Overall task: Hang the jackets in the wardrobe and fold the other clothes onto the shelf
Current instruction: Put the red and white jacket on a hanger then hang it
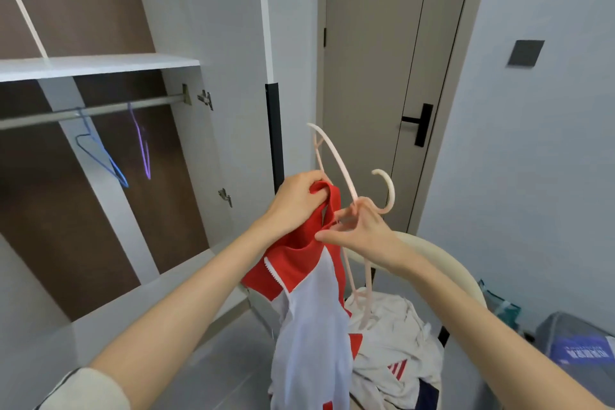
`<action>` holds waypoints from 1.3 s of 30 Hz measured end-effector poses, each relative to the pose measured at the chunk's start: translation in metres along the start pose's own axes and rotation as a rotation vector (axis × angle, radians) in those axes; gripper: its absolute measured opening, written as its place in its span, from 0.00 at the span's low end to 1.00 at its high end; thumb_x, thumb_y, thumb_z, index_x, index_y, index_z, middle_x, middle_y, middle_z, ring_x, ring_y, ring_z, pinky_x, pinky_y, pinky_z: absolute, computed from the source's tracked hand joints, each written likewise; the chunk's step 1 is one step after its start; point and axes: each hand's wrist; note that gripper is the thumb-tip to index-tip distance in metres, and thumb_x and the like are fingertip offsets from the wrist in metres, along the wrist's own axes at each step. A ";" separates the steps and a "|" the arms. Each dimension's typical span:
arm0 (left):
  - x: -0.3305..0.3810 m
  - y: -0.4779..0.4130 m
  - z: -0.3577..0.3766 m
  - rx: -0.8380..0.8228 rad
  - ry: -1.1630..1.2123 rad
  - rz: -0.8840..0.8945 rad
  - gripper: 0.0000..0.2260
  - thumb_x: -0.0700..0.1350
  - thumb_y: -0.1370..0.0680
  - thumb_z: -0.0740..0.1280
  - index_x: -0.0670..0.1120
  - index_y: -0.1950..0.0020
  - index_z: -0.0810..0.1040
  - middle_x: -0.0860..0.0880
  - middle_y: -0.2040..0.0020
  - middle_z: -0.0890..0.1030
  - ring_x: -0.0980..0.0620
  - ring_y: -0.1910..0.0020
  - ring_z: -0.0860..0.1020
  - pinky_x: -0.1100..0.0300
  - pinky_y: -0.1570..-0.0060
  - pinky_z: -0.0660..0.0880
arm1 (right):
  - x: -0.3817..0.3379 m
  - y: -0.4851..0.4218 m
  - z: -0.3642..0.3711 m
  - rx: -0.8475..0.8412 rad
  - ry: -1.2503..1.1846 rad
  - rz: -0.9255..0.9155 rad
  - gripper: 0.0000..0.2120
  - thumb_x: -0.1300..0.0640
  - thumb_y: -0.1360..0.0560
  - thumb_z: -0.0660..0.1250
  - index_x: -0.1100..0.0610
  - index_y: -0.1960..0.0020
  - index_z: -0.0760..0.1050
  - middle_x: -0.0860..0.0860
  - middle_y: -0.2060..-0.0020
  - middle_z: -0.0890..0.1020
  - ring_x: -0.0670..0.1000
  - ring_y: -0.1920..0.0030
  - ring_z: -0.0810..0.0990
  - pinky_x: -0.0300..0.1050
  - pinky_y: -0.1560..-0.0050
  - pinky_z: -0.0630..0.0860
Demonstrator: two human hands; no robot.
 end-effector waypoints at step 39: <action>-0.108 0.028 -0.004 -0.308 0.021 -0.113 0.06 0.48 0.21 0.67 0.48 0.49 0.79 0.55 0.54 0.81 0.61 0.55 0.77 0.70 0.55 0.70 | 0.072 -0.051 -0.069 0.248 0.367 -0.036 0.21 0.67 0.21 0.60 0.52 0.65 0.54 0.48 0.67 0.65 0.51 0.68 0.66 0.44 0.63 0.58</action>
Point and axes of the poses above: each hand's wrist, its own y-axis away from the middle knuckle, its own z-axis out of the palm, x = y × z
